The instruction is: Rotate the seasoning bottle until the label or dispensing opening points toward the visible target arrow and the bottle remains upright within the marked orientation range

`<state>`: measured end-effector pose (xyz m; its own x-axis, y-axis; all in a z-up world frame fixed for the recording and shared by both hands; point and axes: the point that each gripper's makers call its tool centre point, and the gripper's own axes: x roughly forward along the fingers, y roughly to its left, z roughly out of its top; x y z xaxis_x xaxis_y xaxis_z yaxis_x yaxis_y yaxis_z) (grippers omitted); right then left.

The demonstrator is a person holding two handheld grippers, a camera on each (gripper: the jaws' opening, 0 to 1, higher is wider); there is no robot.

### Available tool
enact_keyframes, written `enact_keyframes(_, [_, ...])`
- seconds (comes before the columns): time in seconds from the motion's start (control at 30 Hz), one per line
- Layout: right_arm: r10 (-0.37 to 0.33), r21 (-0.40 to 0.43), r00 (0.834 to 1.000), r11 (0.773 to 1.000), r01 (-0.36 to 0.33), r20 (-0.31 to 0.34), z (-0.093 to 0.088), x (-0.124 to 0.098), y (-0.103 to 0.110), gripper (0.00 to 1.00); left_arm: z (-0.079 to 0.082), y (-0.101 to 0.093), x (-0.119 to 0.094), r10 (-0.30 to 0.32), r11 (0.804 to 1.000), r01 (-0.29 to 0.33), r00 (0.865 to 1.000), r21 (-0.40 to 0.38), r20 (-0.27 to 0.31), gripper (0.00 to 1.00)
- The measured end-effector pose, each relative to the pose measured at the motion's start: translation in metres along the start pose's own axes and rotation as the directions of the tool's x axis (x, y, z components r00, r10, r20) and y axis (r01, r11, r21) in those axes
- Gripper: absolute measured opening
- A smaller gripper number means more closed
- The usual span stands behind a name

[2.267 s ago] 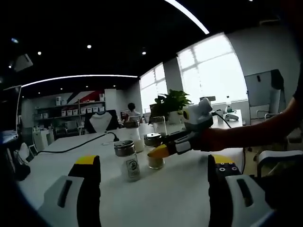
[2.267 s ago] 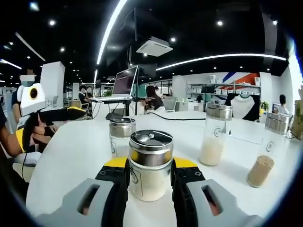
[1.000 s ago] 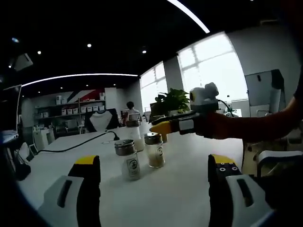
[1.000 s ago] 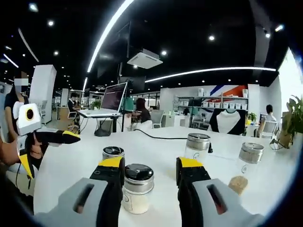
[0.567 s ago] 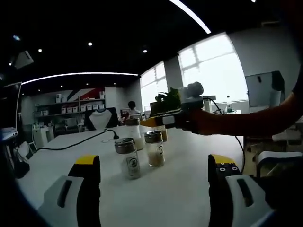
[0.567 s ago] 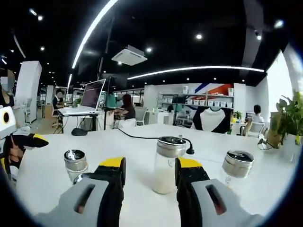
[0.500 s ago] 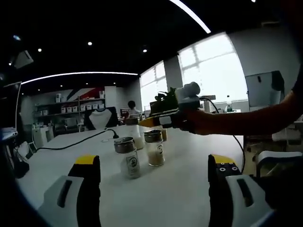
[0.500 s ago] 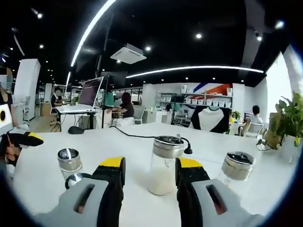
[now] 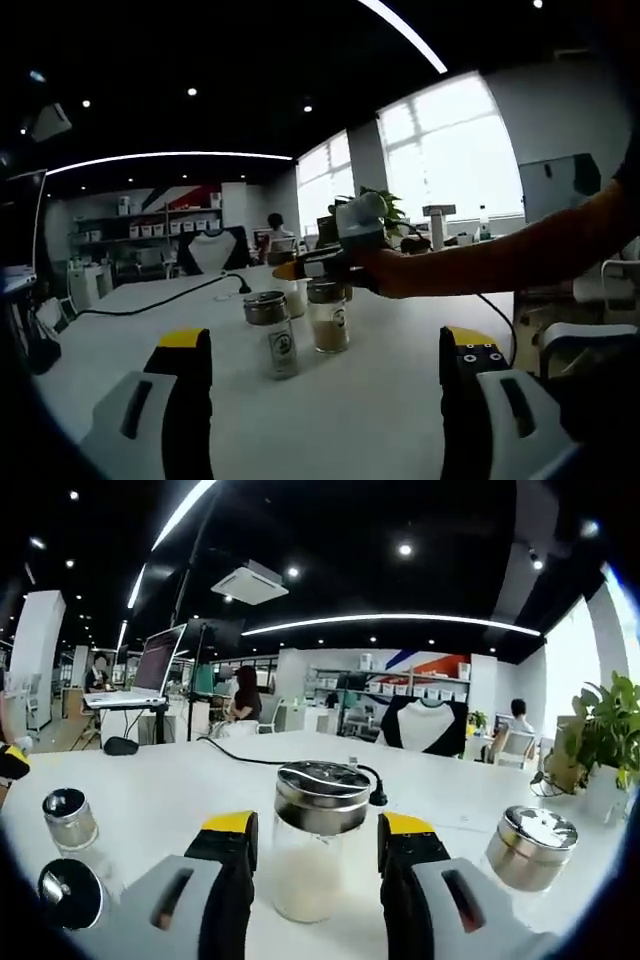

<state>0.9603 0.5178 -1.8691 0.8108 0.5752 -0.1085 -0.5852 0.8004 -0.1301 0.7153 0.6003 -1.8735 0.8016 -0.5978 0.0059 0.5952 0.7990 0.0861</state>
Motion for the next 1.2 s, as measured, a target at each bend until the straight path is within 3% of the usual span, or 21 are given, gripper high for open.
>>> enact_keyframes(0.17, [-0.022, -0.028, 1.0, 0.999, 0.022, -0.01, -0.003, 0.008, -0.006, 0.45, -0.001, -0.001, 0.001, -0.003, 1.0, 0.003, 1.0, -0.002, -0.004, 0.99])
enact_keyframes(0.6, [0.014, 0.048, 1.0, 0.999, -0.014, 0.003, -0.001, 0.01, -0.002, 0.38, -0.002, -0.002, 0.002, -0.006, 1.0, 0.006, 1.0, -0.005, -0.009, 0.99])
enact_keyframes(0.7, [0.029, 0.038, 1.0, 0.999, -0.03, 0.007, 0.001, 0.005, -0.001, 0.38, -0.002, -0.002, 0.003, -0.008, 1.0, 0.008, 1.0, -0.007, -0.007, 0.99])
enact_keyframes(0.77, [0.053, 0.08, 0.999, 0.995, -0.054, 0.015, 0.003, -0.004, 0.001, 0.37, -0.001, -0.002, 0.003, -0.007, 1.0, 0.007, 1.0, -0.007, -0.004, 0.99])
enact_keyframes(0.9, [0.061, 0.059, 0.997, 0.996, -0.064, 0.049, 0.011, -0.019, 0.004, 0.37, -0.001, -0.001, 0.003, -0.007, 1.0, 0.007, 1.0, -0.015, 0.001, 0.99])
enact_keyframes(1.2, [0.05, 0.054, 0.997, 0.997, -0.053, 0.055, 0.019, -0.044, 0.001, 0.37, -0.001, -0.006, 0.004, -0.014, 1.0, 0.014, 1.0, -0.013, 0.001, 0.99])
